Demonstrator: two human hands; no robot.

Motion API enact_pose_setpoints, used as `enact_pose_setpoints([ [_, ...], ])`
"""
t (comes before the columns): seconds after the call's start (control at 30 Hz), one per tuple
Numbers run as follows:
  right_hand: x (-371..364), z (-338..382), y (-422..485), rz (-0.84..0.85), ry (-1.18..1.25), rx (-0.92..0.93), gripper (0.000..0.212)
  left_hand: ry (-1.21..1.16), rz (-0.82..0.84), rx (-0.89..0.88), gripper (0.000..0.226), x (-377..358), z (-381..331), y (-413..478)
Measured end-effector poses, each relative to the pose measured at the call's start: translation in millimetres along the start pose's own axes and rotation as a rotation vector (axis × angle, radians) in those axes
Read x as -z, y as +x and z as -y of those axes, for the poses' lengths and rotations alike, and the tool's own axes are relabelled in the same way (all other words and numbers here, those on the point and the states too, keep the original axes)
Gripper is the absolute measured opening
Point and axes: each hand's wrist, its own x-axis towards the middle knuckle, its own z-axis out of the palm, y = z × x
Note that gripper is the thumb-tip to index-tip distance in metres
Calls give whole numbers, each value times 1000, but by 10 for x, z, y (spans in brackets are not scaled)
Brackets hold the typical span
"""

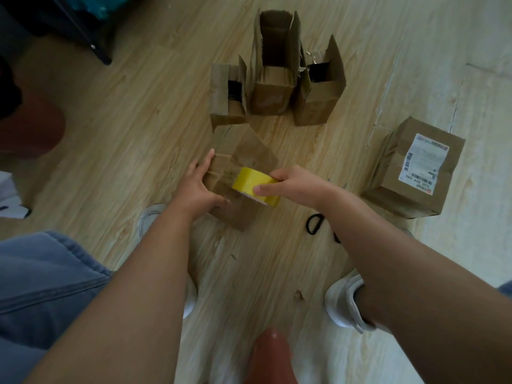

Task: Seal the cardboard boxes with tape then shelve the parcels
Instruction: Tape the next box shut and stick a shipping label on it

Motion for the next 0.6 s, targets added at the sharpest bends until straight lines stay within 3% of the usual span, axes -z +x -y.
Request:
enact_pose_setpoints([
  [0.13, -15, -66, 36, -128, -124, -35, 50, -61, -14, 17, 118, 9, 11, -16],
  [0.27, -15, -319, 51, -262, -369, -224, 72, -111, 51, 17, 117, 19, -48, -41],
  [0.37, 8, -392, -35, -206, -104, -241, 66, -227, 74, 35, 115, 3, -78, -85],
  [0.43, 99, -401, -124, -135, 39, -198, 50, -401, 113, 92, 114, -3, -46, -134],
  [0.5, 191, -418, -162, -96, 43, -177, 41, -538, 155, 129, 112, -45, -6, -181],
  [0.6, 218, -425, -93, -127, -106, -187, 47, -610, 185, 141, 111, -140, -10, -173],
])
